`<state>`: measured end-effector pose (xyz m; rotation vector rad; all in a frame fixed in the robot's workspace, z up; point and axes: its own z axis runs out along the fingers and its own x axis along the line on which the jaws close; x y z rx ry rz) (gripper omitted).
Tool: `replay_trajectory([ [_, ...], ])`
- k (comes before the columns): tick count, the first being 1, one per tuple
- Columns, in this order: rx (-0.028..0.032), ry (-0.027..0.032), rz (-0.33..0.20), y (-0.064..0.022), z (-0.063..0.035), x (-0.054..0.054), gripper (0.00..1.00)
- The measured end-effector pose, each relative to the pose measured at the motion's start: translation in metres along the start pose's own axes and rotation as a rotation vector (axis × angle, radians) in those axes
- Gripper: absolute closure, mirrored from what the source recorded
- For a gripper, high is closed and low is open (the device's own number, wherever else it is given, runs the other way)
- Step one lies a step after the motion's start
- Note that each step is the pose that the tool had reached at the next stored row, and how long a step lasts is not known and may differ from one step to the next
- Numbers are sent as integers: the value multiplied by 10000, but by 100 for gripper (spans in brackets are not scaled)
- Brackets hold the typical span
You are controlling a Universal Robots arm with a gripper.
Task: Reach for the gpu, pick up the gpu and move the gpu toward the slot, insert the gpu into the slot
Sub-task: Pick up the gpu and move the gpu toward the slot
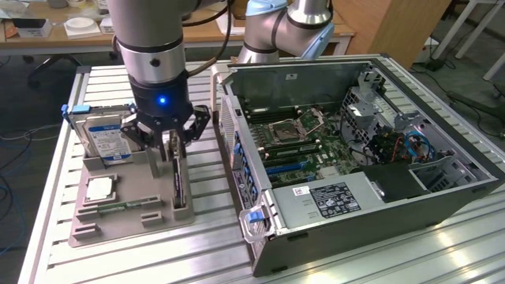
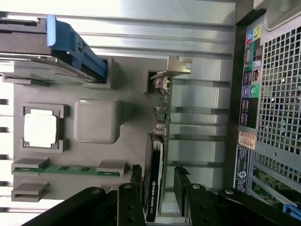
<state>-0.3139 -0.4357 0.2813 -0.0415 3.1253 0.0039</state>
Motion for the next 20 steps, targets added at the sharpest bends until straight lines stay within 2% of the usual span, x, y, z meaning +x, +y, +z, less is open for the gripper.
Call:
replay_trajectory([
  [20, -5, 0, 0, -1, 176, 2, 59],
])
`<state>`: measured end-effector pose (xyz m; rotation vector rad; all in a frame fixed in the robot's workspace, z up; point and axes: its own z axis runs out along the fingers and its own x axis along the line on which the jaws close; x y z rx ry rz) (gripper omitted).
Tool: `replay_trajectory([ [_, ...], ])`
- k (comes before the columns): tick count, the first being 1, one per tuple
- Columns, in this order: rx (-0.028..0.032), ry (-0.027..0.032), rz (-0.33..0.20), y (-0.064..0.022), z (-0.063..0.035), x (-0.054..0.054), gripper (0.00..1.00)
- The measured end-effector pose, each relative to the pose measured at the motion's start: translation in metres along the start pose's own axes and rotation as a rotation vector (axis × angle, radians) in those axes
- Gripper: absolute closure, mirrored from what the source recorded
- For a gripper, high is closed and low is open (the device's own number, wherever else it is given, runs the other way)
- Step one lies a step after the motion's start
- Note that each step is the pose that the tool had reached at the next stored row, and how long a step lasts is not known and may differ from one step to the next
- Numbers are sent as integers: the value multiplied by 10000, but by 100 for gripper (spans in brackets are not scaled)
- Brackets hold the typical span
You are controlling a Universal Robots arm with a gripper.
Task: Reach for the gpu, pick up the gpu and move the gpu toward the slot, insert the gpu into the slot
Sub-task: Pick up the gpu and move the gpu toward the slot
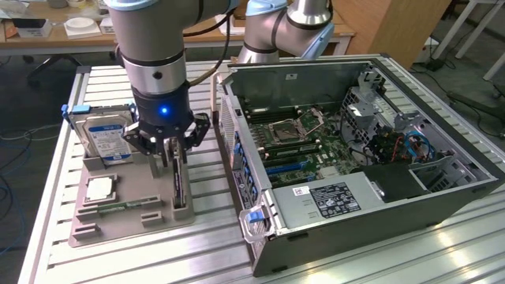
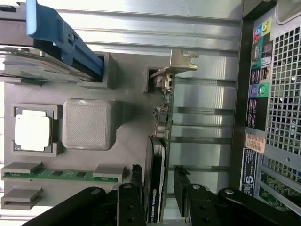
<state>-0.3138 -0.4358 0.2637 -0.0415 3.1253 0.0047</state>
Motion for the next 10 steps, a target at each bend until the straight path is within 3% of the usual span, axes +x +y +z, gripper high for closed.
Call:
replay_trajectory([
  [10, -1, 0, -5, -3, 109, 2, 59],
])
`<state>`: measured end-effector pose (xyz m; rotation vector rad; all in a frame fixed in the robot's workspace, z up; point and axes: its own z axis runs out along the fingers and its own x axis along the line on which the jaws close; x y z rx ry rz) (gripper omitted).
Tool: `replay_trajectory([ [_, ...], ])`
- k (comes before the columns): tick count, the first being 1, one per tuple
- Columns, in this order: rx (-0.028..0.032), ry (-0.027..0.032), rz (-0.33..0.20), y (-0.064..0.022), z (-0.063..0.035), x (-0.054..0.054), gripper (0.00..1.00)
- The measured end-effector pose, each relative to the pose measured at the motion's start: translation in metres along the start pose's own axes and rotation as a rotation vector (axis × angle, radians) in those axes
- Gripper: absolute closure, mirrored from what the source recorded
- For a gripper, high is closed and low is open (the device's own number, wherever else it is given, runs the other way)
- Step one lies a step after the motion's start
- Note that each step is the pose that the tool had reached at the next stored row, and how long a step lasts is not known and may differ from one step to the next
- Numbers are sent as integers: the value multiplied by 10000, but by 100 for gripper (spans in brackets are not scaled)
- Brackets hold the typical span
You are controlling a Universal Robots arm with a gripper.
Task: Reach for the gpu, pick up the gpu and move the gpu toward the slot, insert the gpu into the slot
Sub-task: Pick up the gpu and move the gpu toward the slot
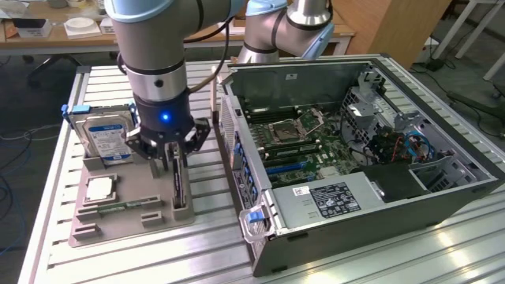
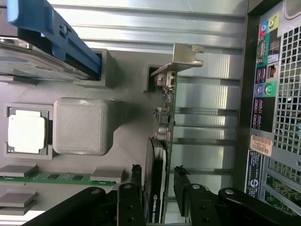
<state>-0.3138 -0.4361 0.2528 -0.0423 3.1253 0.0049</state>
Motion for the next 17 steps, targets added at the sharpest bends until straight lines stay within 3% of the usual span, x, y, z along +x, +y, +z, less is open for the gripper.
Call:
replay_trajectory([
  [17, 7, 0, 162, -1, 89, -3, 59],
])
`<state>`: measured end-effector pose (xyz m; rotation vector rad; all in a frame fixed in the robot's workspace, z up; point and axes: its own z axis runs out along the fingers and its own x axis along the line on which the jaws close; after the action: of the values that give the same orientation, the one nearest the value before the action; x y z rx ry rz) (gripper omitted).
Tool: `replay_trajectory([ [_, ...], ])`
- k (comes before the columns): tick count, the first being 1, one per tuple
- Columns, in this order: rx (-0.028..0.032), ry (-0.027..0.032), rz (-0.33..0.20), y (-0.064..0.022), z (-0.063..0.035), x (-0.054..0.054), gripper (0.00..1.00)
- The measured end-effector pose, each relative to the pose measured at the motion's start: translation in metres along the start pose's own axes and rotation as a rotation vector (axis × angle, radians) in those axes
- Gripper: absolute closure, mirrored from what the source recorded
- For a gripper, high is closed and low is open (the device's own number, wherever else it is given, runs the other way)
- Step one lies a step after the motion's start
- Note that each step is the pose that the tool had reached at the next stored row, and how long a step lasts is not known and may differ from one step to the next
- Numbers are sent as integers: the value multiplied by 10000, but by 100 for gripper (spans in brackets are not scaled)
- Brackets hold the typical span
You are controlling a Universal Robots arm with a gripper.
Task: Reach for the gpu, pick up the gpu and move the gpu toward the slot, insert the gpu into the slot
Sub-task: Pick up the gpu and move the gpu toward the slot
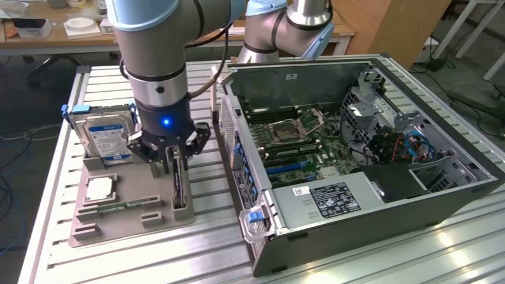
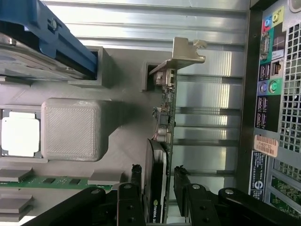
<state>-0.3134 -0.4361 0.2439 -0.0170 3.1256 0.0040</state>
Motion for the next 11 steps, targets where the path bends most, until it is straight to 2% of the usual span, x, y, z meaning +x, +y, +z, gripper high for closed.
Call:
replay_trajectory([
  [11, 3, 1, 114, -3, 55, 0, 59],
])
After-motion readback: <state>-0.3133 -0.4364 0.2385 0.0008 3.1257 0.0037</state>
